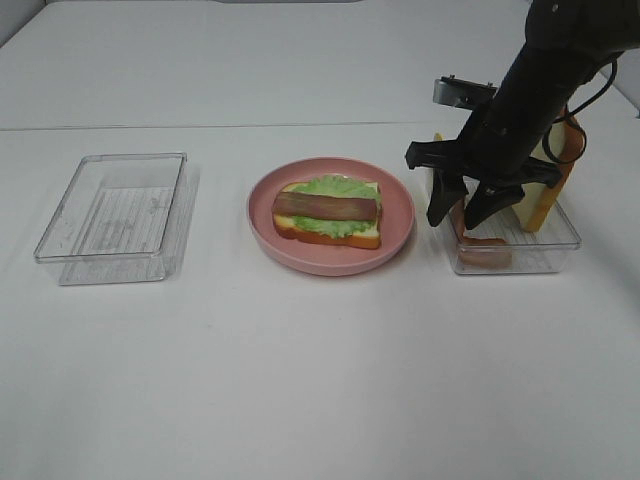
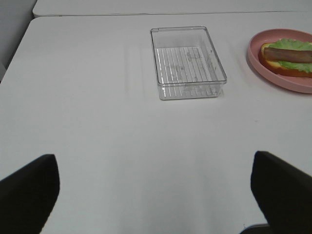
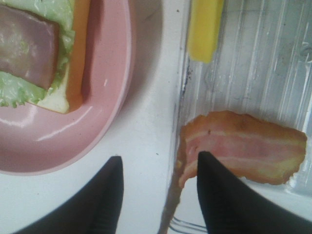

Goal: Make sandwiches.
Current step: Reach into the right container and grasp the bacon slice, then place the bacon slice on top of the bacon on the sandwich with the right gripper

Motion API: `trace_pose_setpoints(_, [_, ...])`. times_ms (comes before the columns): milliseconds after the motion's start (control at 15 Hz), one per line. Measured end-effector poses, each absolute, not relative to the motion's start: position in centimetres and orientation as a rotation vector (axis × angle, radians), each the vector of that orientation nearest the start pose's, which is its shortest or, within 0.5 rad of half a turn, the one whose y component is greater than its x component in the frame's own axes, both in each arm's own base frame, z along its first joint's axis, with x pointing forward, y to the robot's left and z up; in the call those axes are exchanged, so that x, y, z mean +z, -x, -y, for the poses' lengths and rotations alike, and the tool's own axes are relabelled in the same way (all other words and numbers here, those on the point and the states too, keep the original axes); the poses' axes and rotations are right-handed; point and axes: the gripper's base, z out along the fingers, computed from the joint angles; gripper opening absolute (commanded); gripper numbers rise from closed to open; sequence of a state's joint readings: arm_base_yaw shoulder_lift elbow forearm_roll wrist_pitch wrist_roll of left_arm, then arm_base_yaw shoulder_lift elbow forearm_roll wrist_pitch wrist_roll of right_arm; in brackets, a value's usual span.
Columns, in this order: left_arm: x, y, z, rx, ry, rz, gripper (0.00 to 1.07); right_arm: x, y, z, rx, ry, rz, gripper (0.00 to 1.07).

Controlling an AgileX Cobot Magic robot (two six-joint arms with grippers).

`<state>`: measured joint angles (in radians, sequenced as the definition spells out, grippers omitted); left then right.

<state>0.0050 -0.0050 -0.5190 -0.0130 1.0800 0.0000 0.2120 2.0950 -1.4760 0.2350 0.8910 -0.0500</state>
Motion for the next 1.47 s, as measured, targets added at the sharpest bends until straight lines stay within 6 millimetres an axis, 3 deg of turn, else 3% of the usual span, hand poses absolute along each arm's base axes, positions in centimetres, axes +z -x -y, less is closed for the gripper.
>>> trace_pose_setpoints(333, [28.09,0.87,0.11,-0.012,0.004,-2.040,1.00,15.16,-40.36,-10.37,0.308,0.182,-2.990,0.48])
trace_pose_setpoints(467, [28.09,0.87,0.11,-0.012,0.004,-2.040,1.00,15.16,-40.36,-10.37,0.308,0.180,-2.990,0.41])
trace_pose_setpoints(600, [28.09,0.87,0.11,-0.012,0.004,-2.040,1.00,15.16,-40.35,-10.37,0.309,0.180,-2.991,0.24])
trace_pose_setpoints(933, [28.09,0.87,0.11,-0.012,0.004,-2.040,1.00,15.14,-40.32,-10.29,0.296,0.186,-2.996,0.00])
trace_pose_setpoints(1467, [28.09,0.87,0.11,-0.012,0.004,-2.040,1.00,15.67,-40.04,-10.35,0.322,0.141,-3.013,0.00])
